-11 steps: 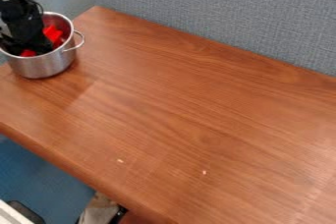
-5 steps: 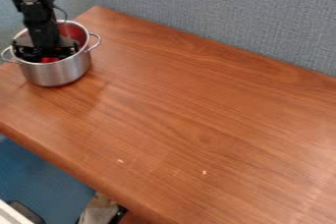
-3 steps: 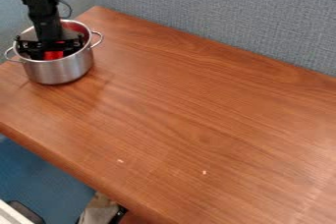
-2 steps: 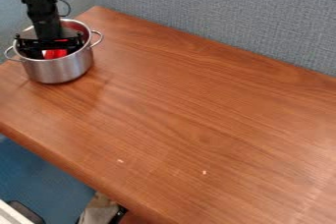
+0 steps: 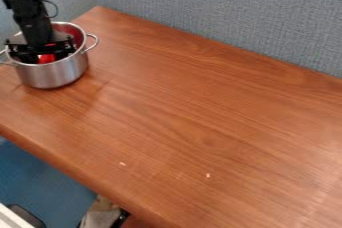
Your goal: Put the red object in the metal pot
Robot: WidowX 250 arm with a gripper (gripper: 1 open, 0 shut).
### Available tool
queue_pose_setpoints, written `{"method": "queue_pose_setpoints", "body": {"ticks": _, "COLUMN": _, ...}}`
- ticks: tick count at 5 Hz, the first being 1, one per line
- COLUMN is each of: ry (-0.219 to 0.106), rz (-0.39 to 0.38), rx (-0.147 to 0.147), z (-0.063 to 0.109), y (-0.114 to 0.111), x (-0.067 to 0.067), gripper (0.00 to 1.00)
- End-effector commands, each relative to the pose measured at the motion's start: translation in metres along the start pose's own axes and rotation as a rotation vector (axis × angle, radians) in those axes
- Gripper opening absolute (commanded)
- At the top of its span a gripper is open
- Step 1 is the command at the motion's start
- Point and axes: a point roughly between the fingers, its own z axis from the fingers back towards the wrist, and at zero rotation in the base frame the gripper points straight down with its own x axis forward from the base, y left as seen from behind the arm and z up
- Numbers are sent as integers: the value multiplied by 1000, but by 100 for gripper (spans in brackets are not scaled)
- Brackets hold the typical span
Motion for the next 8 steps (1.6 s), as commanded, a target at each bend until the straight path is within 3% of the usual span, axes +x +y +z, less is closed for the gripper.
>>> {"method": "queue_pose_setpoints", "body": {"ticks": 1, "ry": -32, "rz": -81, "rx": 1, "z": 29, "y": -7, "x": 18, "gripper": 100}}
{"method": "queue_pose_setpoints", "body": {"ticks": 2, "ry": 27, "rz": -177, "rx": -9, "z": 24, "y": -20, "x": 22, "gripper": 100}}
{"method": "queue_pose_setpoints", "body": {"ticks": 4, "ry": 60, "rz": -122, "rx": -34, "z": 22, "y": -16, "x": 13, "gripper": 100}}
{"method": "queue_pose_setpoints", "body": {"ticks": 6, "ry": 43, "rz": 9, "rx": -25, "z": 25, "y": 9, "x": 38, "gripper": 100}}
{"method": "queue_pose_setpoints", "body": {"ticks": 8, "ry": 41, "rz": -61, "rx": -10, "z": 45, "y": -16, "x": 55, "gripper": 100}}
